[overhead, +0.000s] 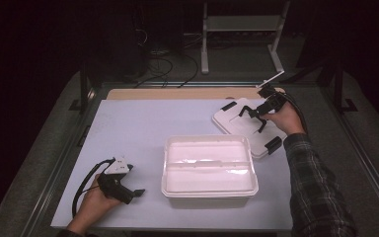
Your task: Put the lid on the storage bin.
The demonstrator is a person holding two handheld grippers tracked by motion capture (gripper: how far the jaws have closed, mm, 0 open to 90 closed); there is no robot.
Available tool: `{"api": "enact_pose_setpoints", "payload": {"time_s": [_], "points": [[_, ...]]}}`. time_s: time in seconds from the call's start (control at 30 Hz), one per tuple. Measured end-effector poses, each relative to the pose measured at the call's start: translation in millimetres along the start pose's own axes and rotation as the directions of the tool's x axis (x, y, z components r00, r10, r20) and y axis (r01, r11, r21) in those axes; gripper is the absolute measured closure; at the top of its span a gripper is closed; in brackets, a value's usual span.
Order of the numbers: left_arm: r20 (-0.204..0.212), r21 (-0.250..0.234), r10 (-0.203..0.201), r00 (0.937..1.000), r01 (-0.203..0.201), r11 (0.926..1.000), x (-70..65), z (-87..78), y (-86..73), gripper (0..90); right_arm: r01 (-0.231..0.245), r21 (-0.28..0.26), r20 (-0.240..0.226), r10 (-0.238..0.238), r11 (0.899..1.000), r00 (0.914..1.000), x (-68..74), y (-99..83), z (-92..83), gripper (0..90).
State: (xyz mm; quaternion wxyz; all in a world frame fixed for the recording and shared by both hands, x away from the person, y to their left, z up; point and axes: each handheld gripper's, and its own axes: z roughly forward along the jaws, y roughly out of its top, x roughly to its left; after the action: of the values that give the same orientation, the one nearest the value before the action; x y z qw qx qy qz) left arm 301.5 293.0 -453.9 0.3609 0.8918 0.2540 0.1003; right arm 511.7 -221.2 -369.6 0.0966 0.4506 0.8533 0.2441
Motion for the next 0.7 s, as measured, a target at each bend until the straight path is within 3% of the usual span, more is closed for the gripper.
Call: {"api": "enact_pose_setpoints", "payload": {"time_s": [0.13, 0.33, 0.4, 0.53, 0.57, 0.7], "points": [[0.0, 0.0, 0.0, 1.0, 0.0, 1.0, 0.0, 0.0, 0.0, 0.0, 0.011, 0.038, 0.006, -0.012, 0.999, 0.9999, -0.8, 5.1, 10.0, 50.9], [0.0, 0.0, 0.0, 1.0, 0.0, 1.0, 0.0, 0.0, -0.1, 0.0, 0.029, 0.077, 0.018, -0.031, 0.997, 0.9994, 0.0, 4.5, 19.9, 69.9], [0.0, 0.0, 0.0, 1.0, 0.0, 1.0, 0.1, -0.1, 0.0, 0.0, 0.034, 0.072, 0.008, -0.035, 0.997, 0.9994, 0.4, 4.2, 18.5, 80.1], [0.001, 0.0, 0.0, 1.0, 0.0, 1.0, 0.1, 0.0, 0.0, 0.0, 0.052, 0.07, -0.009, -0.051, 0.996, 0.9987, 2.4, 5.5, 13.5, 84.1], [0.001, 0.0, 0.0, 1.0, 0.0, 1.0, 0.1, 0.0, 0.0, 0.0, 0.062, 0.074, 0.01, -0.063, 0.995, 0.998, 3.7, 5.5, 12.4, 84.2], [0.001, 0.0, 0.0, 1.0, 0.0, 1.0, 0.2, 0.0, 0.0, 0.0, 0.069, 0.08, 0.009, -0.07, 0.994, 0.9975, 2.4, 4.4, 5.3, 84.5]]}}
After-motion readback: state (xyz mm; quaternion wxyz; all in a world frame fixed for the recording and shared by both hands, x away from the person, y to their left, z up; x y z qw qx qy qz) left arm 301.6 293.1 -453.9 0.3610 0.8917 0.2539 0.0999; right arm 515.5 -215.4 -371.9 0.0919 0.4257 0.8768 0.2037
